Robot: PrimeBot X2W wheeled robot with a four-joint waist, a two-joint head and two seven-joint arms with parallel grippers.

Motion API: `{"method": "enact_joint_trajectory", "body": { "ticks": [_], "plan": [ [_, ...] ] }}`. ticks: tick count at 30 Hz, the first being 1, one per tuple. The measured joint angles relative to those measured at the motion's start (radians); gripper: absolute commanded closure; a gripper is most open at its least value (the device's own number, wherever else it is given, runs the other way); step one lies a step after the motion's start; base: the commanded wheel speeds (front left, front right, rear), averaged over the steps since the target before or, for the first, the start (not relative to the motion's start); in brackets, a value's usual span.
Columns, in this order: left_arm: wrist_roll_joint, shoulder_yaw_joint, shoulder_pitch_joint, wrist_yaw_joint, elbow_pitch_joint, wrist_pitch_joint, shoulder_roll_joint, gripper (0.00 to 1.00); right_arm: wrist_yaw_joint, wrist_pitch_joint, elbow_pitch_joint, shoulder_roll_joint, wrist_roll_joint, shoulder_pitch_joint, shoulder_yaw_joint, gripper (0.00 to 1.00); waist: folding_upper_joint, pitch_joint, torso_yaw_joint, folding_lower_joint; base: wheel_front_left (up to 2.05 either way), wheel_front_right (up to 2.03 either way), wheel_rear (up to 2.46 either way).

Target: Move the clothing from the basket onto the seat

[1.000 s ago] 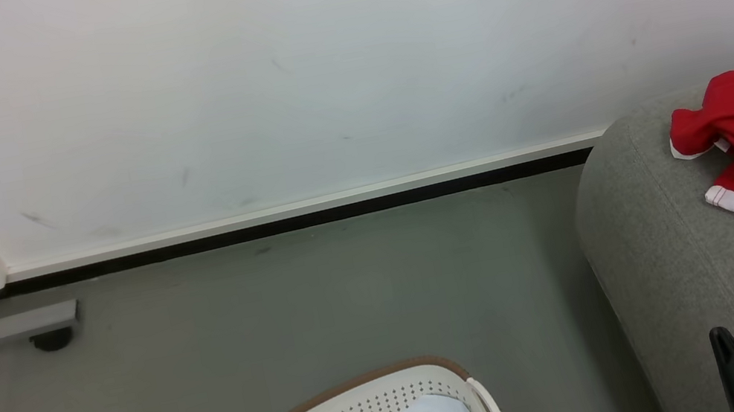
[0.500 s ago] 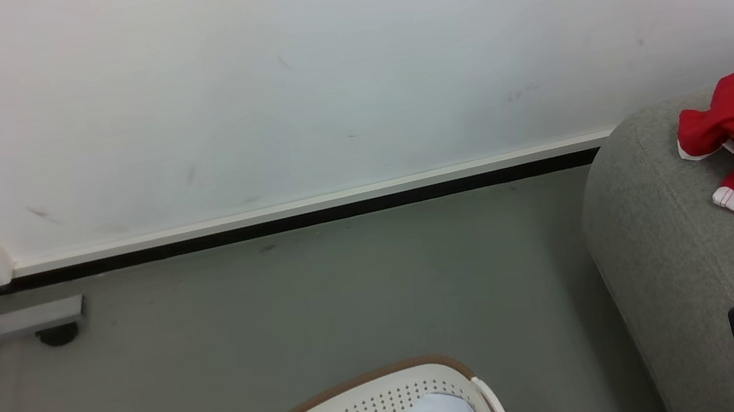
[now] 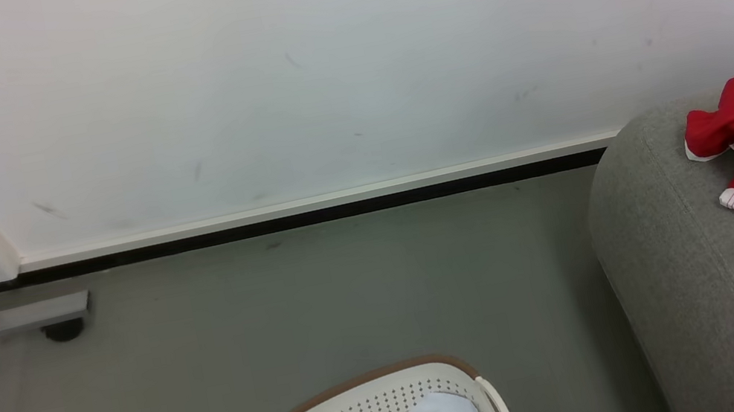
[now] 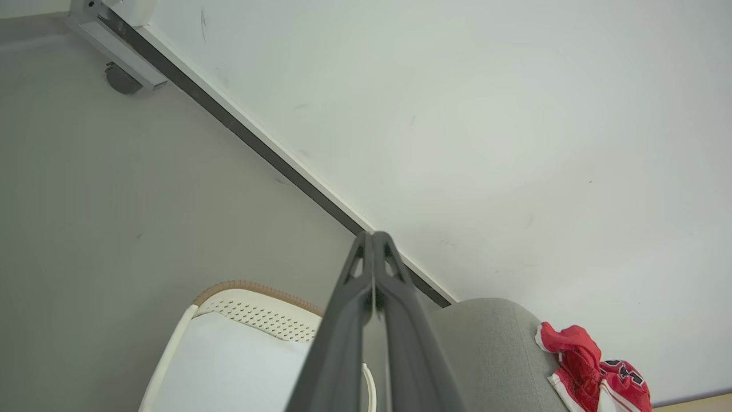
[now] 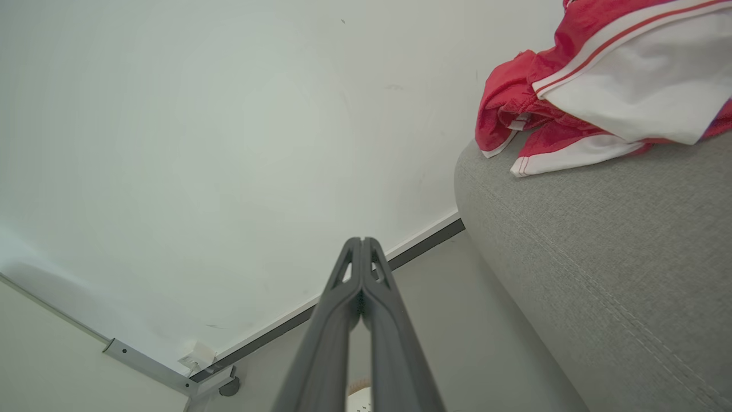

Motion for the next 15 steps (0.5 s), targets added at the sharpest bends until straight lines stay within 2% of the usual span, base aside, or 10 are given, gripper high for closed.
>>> {"method": "enact_joint_trajectory", "body": {
  "ticks": [15],
  "plan": [
    [-0.178, 0.029, -0.032, 0.000, -0.006, 0.046, -0.004, 1.00, 0.000, 0.012, 0.004, -0.034, 0.235, -0.031, 0.027, 1.00, 0.0000, 0.000, 0.012, 0.0000, 0.00, 0.00, 0.00]
  ]
}}
